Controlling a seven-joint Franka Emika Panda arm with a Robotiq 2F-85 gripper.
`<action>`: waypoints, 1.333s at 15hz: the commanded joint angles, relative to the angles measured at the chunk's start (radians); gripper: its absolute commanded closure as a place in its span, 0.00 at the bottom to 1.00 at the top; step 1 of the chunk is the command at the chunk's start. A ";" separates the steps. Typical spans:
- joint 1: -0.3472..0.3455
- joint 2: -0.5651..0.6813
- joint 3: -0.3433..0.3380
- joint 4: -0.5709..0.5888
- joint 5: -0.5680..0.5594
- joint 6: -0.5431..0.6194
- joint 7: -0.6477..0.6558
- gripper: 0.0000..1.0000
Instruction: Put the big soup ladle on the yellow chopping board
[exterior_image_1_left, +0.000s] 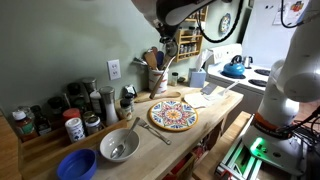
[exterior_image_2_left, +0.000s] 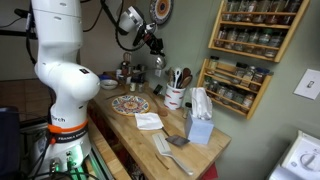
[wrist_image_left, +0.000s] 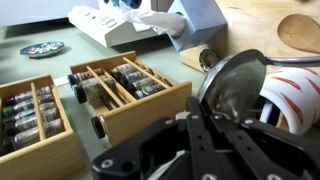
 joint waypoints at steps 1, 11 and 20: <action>-0.034 -0.175 -0.022 -0.236 0.044 0.162 0.091 0.99; -0.055 -0.134 -0.009 -0.213 0.032 0.173 0.102 0.96; -0.078 -0.194 -0.076 -0.357 0.268 0.380 -0.010 0.99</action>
